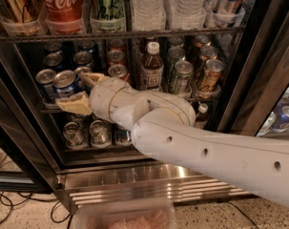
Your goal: Pick pepsi can from middle shelf of fridge
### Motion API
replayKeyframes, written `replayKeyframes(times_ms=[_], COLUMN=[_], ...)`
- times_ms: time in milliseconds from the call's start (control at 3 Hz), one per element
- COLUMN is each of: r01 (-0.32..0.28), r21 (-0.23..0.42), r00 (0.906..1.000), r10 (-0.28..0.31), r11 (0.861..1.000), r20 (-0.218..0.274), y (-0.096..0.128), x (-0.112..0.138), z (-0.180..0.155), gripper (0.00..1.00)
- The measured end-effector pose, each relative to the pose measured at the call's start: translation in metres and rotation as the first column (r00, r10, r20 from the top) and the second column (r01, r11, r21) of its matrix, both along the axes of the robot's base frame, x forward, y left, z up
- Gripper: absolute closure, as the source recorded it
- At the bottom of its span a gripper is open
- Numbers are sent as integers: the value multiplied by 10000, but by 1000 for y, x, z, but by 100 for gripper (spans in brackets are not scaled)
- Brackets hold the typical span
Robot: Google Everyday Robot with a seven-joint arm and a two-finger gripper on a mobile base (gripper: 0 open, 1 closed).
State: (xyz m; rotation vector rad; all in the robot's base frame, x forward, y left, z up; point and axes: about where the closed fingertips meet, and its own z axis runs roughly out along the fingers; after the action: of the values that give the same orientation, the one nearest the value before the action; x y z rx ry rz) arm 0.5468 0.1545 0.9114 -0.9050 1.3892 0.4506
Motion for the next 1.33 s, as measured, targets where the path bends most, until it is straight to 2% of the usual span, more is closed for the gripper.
replayKeyframes(times_ms=[333,667,1000,1333], r01=[-289,-303,-403,-664], r21=[-33,-17,-38,93], r00=[9984,9952,9948,9911], r10=[287,300,398,670], r11=[9996,9995,9992,9977], r20=[-489,-928,-934,-1153], y=[-1,-15,-14,-13], x=[-16,-26,-29,-36], z=[-10,-28,-26,-39], gripper=[100,100,100,100])
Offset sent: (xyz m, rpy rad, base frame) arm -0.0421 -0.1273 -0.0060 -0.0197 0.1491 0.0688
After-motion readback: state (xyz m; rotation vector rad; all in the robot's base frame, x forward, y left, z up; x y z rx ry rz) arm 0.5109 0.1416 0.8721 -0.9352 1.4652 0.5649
